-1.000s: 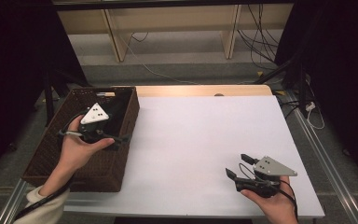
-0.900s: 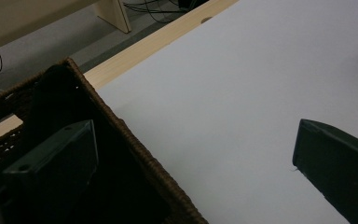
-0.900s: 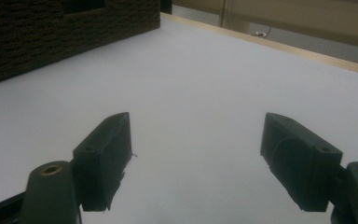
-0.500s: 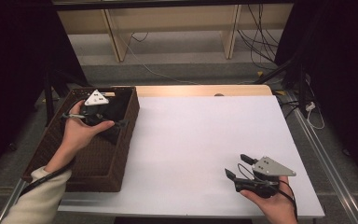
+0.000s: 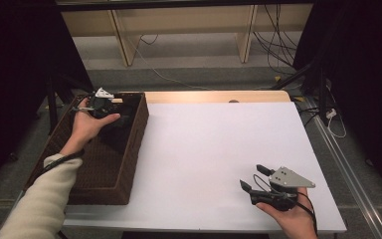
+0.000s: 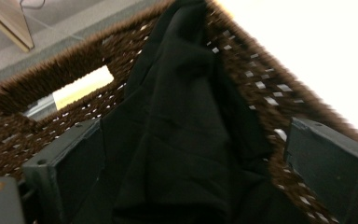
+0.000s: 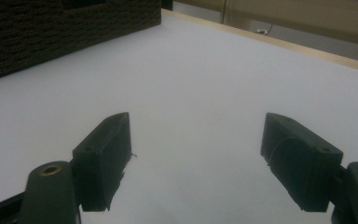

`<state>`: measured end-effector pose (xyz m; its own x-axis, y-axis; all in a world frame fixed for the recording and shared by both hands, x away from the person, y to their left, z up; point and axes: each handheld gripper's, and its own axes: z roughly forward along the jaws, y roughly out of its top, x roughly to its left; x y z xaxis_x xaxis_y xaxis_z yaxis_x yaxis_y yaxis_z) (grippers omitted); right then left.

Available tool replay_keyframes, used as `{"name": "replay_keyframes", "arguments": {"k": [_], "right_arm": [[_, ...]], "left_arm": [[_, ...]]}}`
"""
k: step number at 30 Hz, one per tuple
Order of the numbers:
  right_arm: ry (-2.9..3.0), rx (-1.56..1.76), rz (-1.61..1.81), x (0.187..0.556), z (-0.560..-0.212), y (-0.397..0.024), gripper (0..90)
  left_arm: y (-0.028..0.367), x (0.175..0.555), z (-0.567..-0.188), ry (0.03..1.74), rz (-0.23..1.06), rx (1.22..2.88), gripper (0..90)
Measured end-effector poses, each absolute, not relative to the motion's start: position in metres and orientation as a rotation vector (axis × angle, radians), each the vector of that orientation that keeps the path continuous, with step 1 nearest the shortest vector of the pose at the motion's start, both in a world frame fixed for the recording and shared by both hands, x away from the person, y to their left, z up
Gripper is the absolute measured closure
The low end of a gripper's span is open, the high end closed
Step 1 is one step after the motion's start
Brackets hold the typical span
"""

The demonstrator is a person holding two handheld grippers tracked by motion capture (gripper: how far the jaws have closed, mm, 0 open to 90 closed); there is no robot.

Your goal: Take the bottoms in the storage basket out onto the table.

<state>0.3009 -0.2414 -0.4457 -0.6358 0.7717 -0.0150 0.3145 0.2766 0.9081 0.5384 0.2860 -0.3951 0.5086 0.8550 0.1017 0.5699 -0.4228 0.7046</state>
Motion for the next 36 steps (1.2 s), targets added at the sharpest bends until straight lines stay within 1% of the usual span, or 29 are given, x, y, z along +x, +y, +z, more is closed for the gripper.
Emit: {"name": "replay_keyframes", "arguments": {"k": [3, 8, 11, 16, 25, 27, 30, 31, 36], "right_arm": [[2.095, 0.975, 1.330, 0.301, -0.446, -0.241, 25.0], [2.096, 0.978, 1.330, 0.301, -0.446, -0.241, 25.0], [2.098, 0.978, 1.328, 0.301, -0.446, -0.241, 25.0], [2.109, 0.980, 1.319, 0.301, -0.447, -0.241, 25.0], [2.117, 0.978, 1.307, 0.302, -0.448, -0.241, 25.0], [2.116, 0.980, 1.306, 0.302, -0.448, -0.240, 25.1], [2.121, 0.980, 1.303, 0.302, -0.449, -0.240, 25.1], [2.124, 0.980, 1.302, 0.302, -0.449, -0.240, 25.1], [2.128, 0.980, 1.301, 0.302, -0.449, -0.240, 25.2]], "left_arm": [[0.287, 0.550, -0.404, 1.179, 0.598, 2.161, 5.7], [0.285, 0.564, -0.411, 1.216, 0.638, 2.177, 11.6], [0.282, 0.570, -0.414, 1.219, 0.613, 2.187, 15.0], [0.276, 0.576, -0.420, 1.220, 0.621, 2.228, 16.8], [0.273, 0.580, -0.437, 1.254, 0.585, 2.276, 28.7], [0.273, 0.580, -0.438, 1.272, 0.572, 2.272, 35.9], [0.275, 0.580, -0.438, 1.306, 0.548, 2.238, 52.8], [0.275, 0.580, -0.438, 1.305, 0.541, 2.234, 56.9], [0.275, 0.577, -0.431, 1.262, 0.579, 2.201, 79.6]]}}
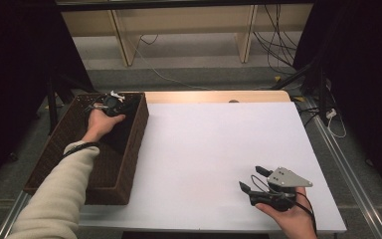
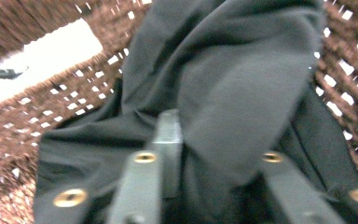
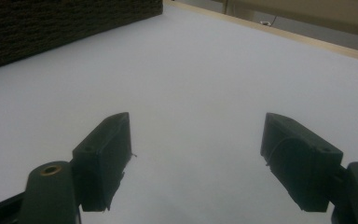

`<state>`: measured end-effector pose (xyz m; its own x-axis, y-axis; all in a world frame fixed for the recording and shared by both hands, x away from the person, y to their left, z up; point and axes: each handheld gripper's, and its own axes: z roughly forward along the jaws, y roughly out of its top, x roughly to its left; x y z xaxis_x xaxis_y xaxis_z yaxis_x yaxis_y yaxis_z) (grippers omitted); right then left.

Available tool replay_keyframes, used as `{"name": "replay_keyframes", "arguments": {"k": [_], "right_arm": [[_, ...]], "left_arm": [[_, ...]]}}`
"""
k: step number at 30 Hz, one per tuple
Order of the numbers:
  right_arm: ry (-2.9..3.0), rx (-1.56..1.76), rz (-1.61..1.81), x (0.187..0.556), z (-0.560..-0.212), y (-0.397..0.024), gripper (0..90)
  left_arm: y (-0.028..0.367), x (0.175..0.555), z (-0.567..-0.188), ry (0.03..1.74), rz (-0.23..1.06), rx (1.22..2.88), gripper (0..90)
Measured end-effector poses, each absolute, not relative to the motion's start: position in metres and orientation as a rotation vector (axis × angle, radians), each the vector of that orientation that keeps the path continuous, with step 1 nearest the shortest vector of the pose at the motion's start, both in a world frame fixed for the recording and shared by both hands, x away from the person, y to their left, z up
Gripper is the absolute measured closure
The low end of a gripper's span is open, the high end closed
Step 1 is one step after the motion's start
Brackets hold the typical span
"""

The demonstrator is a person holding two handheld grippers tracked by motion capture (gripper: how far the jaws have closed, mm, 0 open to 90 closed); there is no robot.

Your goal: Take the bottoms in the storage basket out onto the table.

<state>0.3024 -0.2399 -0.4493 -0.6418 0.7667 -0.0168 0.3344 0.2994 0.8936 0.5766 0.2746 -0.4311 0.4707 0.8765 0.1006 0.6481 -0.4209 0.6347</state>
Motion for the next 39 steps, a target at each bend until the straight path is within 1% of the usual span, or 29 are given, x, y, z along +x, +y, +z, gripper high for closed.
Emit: {"name": "replay_keyframes", "arguments": {"k": [1, 3, 5, 9, 12, 13, 20, 21, 29, 34, 39], "right_arm": [[2.131, 0.982, 1.301, 0.302, -0.450, -0.240, 25.2], [2.136, 0.985, 1.299, 0.302, -0.450, -0.240, 25.2], [2.134, 0.984, 1.302, 0.303, -0.450, -0.240, 25.2], [2.133, 0.985, 1.301, 0.303, -0.450, -0.240, 25.4], [2.129, 0.979, 1.300, 0.302, -0.449, -0.240, 25.5], [2.131, 0.978, 1.298, 0.302, -0.449, -0.240, 25.5], [2.126, 0.980, 1.300, 0.303, -0.449, -0.240, 25.6], [2.126, 0.979, 1.298, 0.302, -0.449, -0.240, 25.6], [2.124, 0.981, 1.296, 0.302, -0.449, -0.240, 25.6], [2.123, 0.979, 1.298, 0.302, -0.449, -0.240, 25.6], [2.121, 0.981, 1.301, 0.303, -0.449, -0.241, 25.7]], "left_arm": [[0.274, 0.576, -0.430, 1.248, 0.580, 2.199, 82.1], [0.274, 0.575, -0.427, 1.228, 0.586, 2.194, 83.5], [0.275, 0.573, -0.425, 1.223, 0.597, 2.170, 83.9], [0.280, 0.568, -0.419, 1.223, 0.561, 2.101, 84.3], [0.283, 0.565, -0.415, 1.228, 0.567, 2.065, 84.5], [0.286, 0.560, -0.411, 1.227, 0.571, 2.030, 84.5], [0.290, 0.542, -0.391, 1.186, 0.627, 1.957, 84.7], [0.291, 0.535, -0.383, 1.165, 0.653, 1.933, 84.8], [0.290, 0.506, -0.361, 1.118, 0.719, 1.855, 84.8], [0.288, 0.495, -0.359, 1.111, 0.740, 1.826, 84.8], [0.289, 0.486, -0.363, 1.110, 0.747, 1.752, 84.8]]}}
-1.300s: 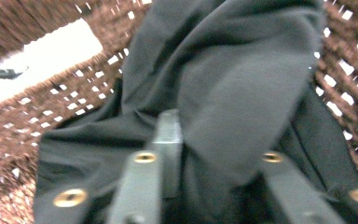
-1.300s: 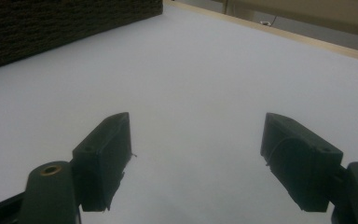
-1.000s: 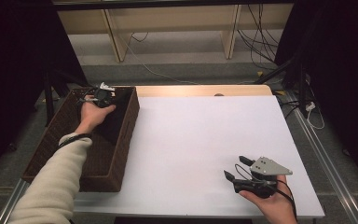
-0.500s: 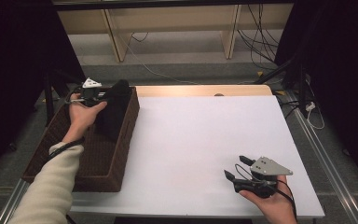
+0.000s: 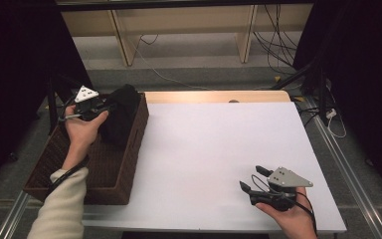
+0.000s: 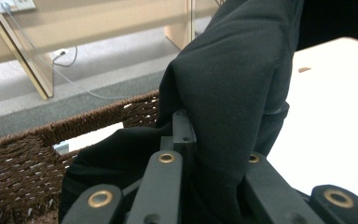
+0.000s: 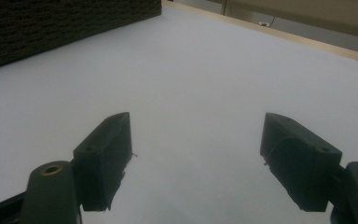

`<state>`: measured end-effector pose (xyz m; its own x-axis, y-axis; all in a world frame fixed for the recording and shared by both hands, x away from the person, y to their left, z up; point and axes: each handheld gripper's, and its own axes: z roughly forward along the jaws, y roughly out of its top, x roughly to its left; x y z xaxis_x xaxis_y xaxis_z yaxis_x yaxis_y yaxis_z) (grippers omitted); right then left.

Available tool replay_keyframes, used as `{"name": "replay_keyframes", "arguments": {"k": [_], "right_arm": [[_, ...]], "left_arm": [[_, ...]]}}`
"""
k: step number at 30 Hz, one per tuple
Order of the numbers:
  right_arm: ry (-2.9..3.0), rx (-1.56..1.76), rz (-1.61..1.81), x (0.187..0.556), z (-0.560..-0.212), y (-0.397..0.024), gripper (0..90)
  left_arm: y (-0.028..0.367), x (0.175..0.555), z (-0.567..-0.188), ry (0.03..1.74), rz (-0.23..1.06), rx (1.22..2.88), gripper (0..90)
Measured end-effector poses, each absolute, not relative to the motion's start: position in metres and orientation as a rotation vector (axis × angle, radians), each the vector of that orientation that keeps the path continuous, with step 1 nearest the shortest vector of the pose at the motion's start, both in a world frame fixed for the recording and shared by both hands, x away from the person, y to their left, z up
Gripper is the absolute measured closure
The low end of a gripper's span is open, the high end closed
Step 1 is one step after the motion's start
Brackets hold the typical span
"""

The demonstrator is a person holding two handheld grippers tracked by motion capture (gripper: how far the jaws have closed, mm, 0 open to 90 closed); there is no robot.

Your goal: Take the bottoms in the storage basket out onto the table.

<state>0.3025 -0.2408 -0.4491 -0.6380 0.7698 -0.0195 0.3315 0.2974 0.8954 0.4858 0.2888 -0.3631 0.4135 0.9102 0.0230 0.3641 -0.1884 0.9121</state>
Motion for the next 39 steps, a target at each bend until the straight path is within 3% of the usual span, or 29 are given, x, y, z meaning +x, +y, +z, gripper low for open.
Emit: {"name": "replay_keyframes", "arguments": {"k": [39], "right_arm": [[2.122, 0.984, 1.331, 0.303, -0.450, -0.242, 25.5]], "left_arm": [[0.293, 0.461, -0.331, 1.045, 0.833, 1.633, 84.7]]}}
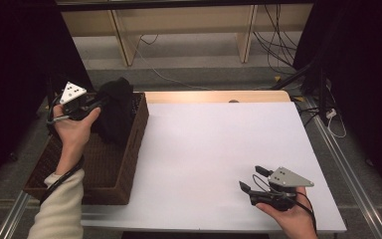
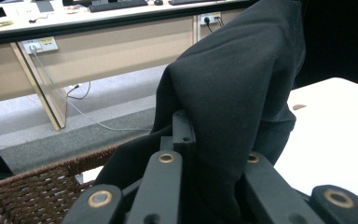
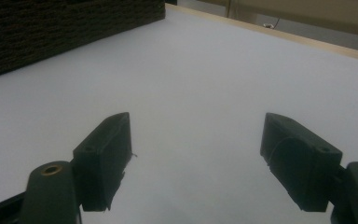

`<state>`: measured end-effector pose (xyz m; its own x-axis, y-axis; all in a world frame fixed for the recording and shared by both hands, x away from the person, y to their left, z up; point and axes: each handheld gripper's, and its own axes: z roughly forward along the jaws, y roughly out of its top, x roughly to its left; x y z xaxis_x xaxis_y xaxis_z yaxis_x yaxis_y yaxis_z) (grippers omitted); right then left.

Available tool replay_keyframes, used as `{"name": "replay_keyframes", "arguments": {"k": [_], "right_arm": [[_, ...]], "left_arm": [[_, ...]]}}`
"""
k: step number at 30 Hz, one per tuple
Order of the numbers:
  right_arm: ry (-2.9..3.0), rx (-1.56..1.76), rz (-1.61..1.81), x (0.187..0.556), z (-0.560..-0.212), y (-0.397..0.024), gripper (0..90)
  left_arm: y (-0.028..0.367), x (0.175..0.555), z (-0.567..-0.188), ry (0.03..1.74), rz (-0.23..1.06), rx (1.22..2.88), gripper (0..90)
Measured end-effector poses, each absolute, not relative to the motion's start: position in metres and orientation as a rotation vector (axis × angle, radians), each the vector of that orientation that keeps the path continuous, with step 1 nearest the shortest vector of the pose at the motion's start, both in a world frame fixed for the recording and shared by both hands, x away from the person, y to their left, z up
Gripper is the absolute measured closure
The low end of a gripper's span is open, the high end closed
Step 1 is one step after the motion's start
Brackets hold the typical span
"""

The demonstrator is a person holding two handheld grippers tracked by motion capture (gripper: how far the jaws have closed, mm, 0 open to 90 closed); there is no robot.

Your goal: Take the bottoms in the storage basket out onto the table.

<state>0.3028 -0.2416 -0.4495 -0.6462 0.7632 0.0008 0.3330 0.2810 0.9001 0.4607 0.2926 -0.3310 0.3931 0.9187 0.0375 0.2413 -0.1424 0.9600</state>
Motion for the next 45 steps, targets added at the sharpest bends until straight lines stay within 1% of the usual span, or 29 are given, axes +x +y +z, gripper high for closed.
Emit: {"name": "replay_keyframes", "arguments": {"k": [21, 26, 45], "right_arm": [[2.119, 0.982, 1.334, 0.303, -0.449, -0.241, 25.5], [2.120, 0.982, 1.332, 0.303, -0.449, -0.242, 25.4], [2.120, 0.980, 1.331, 0.303, -0.449, -0.241, 25.5]], "left_arm": [[0.297, 0.445, -0.308, 1.012, 0.857, 1.567, 84.7], [0.298, 0.442, -0.303, 1.010, 0.847, 1.547, 84.7], [0.300, 0.428, -0.285, 0.969, 0.883, 1.507, 84.7]]}}
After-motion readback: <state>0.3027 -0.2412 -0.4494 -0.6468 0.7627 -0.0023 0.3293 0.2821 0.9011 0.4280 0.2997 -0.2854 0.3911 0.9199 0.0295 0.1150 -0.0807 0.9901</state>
